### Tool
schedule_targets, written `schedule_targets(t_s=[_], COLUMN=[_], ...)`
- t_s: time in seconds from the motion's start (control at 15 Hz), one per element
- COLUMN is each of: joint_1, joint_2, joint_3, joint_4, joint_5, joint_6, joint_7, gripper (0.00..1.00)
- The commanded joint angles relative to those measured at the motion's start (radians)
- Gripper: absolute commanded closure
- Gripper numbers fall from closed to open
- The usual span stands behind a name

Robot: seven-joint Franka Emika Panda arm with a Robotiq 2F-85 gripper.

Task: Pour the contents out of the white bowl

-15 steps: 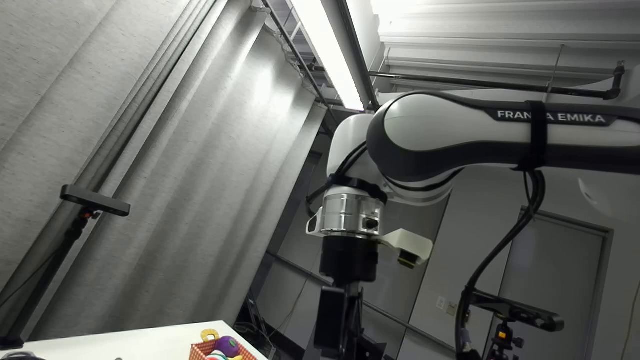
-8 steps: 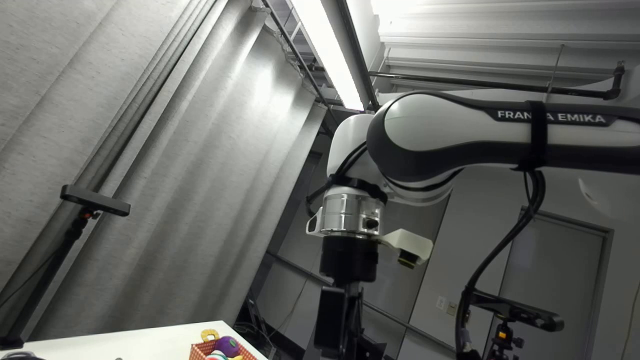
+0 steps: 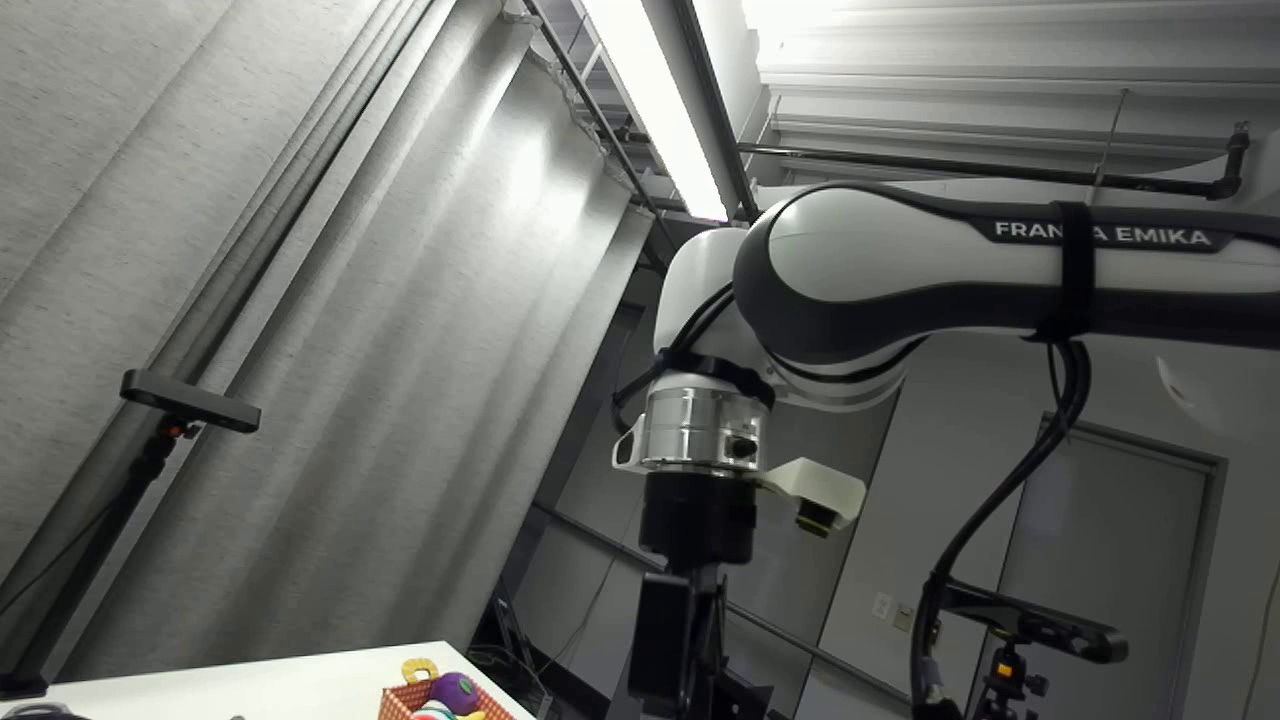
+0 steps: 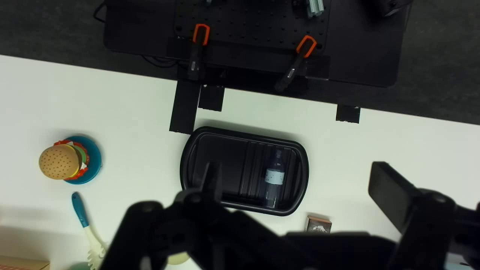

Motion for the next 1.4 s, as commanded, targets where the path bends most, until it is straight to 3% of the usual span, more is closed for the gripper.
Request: schedule_targets(t_s=[0.0,0.47,0.93,1.33], joint_1=[-0.002,-0.023,-0.017,-0.005], joint_2=[0.001,0.077,0.203,0.385], joint_3=[0.002,-0.003,0.005,0.029], joint_4=[0.002,0.026,0.026,0.084], joint_5=[0.001,-0.032,-0.011,-0.02], joint_6=[-0.002,0.074,0.287,0.455], joint_7=[0.0,0.029,0.061,0.08], gripper=[0.0,0.0,0.0,0.0])
